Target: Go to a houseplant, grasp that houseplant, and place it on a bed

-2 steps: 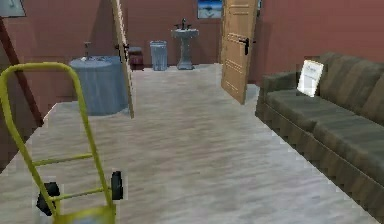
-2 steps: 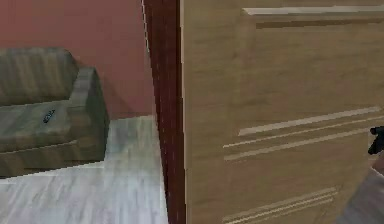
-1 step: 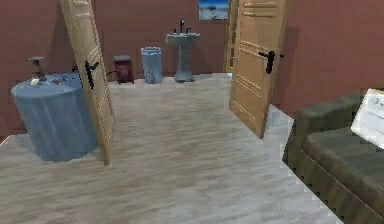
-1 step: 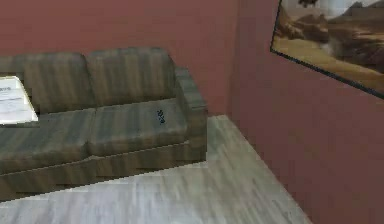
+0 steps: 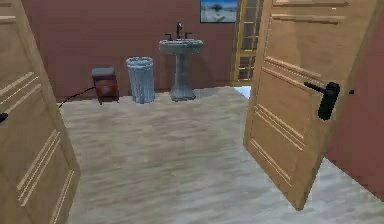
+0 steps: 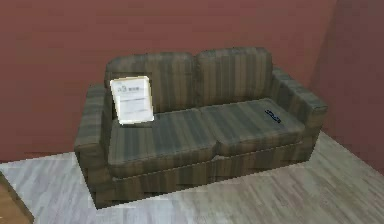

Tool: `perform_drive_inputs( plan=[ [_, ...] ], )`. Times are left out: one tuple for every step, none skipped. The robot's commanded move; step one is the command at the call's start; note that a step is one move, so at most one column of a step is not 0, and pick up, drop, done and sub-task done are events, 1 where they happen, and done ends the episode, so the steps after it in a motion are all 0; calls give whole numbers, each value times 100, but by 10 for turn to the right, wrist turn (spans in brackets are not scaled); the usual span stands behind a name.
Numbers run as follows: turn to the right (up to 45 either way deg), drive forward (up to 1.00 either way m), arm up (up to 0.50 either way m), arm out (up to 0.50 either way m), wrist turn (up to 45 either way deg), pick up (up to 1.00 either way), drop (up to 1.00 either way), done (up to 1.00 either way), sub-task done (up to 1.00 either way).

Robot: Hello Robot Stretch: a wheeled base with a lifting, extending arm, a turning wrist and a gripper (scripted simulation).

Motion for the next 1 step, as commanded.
perform_drive_inputs(
  plan=[
    [30, 0, 0, 0, 0, 0, 0, 0, 0]
  ],
)
